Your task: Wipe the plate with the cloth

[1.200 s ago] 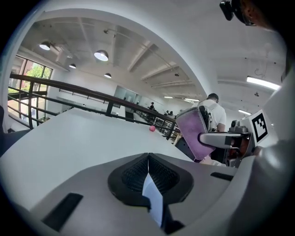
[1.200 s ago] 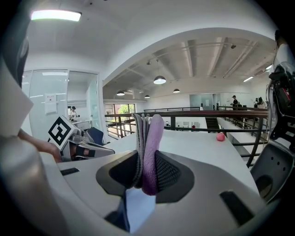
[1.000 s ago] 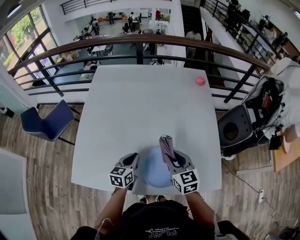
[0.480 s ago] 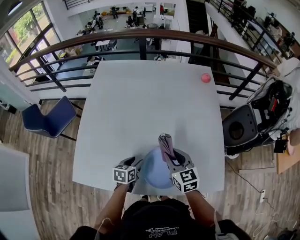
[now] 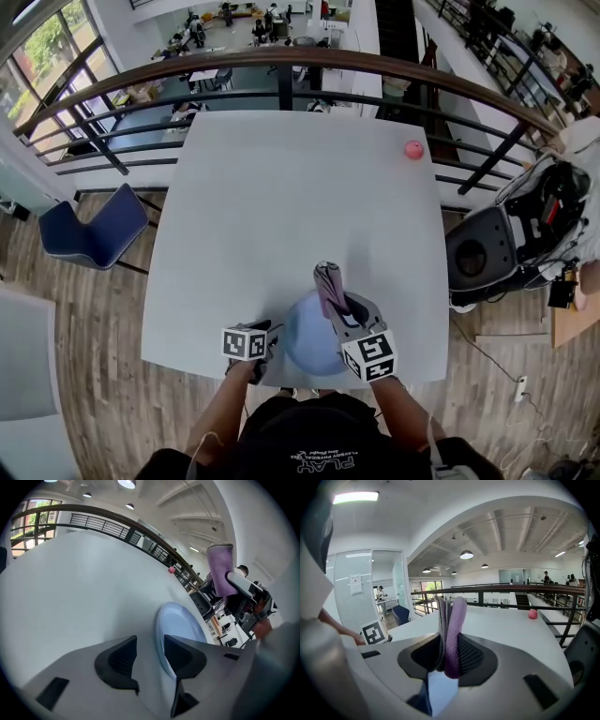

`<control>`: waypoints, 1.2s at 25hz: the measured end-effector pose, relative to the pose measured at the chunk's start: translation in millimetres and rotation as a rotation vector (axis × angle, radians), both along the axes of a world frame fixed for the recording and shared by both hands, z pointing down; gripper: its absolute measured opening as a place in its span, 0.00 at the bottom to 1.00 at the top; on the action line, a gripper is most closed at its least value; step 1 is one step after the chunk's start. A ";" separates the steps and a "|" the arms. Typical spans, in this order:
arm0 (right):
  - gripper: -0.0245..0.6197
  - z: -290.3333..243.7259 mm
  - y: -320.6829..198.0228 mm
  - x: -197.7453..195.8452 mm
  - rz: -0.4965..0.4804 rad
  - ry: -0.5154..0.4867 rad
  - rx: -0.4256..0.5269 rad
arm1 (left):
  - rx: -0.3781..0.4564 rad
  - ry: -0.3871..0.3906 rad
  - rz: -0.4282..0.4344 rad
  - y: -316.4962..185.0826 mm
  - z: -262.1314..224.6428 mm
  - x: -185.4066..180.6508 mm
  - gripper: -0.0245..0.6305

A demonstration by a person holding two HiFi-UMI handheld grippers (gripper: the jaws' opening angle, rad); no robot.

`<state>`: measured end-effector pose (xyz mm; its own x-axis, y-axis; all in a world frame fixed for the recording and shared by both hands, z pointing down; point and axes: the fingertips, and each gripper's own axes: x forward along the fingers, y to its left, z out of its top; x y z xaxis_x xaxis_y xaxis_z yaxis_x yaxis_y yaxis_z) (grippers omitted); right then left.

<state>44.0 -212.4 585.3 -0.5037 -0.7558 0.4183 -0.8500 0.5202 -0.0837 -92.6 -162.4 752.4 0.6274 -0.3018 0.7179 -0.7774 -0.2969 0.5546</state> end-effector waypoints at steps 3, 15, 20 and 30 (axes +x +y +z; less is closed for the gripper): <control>0.21 3.1 0.2 0.1 0.002 -0.002 -0.006 | -0.022 0.031 0.006 1.0 3.8 3.3 0.33; 0.21 11.3 -3.2 9.1 0.017 -0.011 -0.017 | -0.099 0.059 0.018 -0.6 15.6 11.5 0.33; 0.21 10.1 -6.4 9.3 0.021 -0.020 -0.014 | -0.109 0.052 0.012 -0.5 15.7 9.9 0.32; 0.21 11.2 -7.6 13.8 0.029 -0.028 -0.017 | -0.114 0.053 -0.008 -1.4 14.7 9.7 0.31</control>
<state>57.8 -219.9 596.5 -0.4937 -0.7629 0.4173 -0.8616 0.4940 -0.1162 -82.8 -163.8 767.1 0.6634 -0.2253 0.7135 -0.7480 -0.2240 0.6247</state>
